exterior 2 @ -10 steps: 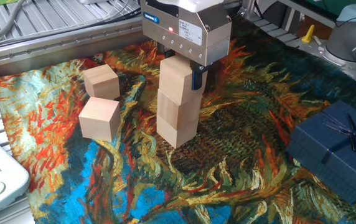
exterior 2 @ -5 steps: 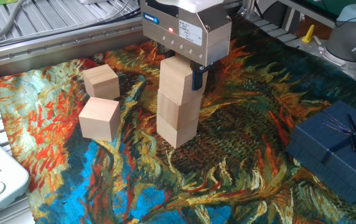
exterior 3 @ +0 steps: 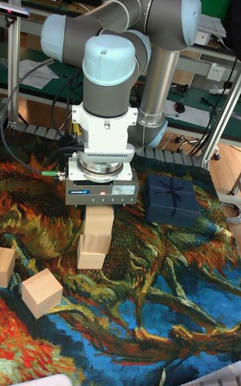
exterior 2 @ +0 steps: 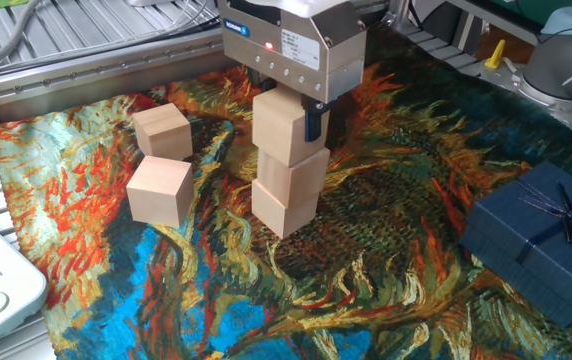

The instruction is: Stack the blocks in a vertical line of five

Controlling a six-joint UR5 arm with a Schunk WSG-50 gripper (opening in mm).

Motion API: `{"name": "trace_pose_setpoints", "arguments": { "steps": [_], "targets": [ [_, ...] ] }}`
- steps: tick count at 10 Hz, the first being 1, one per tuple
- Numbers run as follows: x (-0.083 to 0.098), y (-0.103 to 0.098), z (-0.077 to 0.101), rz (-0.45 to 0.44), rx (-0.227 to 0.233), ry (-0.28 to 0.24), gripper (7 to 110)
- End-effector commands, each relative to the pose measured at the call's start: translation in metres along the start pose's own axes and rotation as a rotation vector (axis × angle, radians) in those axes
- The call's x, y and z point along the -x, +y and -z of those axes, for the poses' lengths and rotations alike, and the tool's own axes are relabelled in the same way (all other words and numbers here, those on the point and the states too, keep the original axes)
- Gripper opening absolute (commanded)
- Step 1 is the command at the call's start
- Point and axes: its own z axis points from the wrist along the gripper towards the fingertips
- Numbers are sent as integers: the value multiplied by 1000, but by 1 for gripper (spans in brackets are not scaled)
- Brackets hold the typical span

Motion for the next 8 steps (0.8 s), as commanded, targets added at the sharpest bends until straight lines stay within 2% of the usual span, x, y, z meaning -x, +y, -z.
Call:
{"name": "trace_pose_setpoints", "arguments": {
  "steps": [1, 6, 8],
  "targets": [
    [11, 5, 0, -10, 22, -27, 110],
    [-3, 8, 4, 3, 35, 12, 110],
    [-8, 5, 5, 9, 19, 34, 110]
  ]
}}
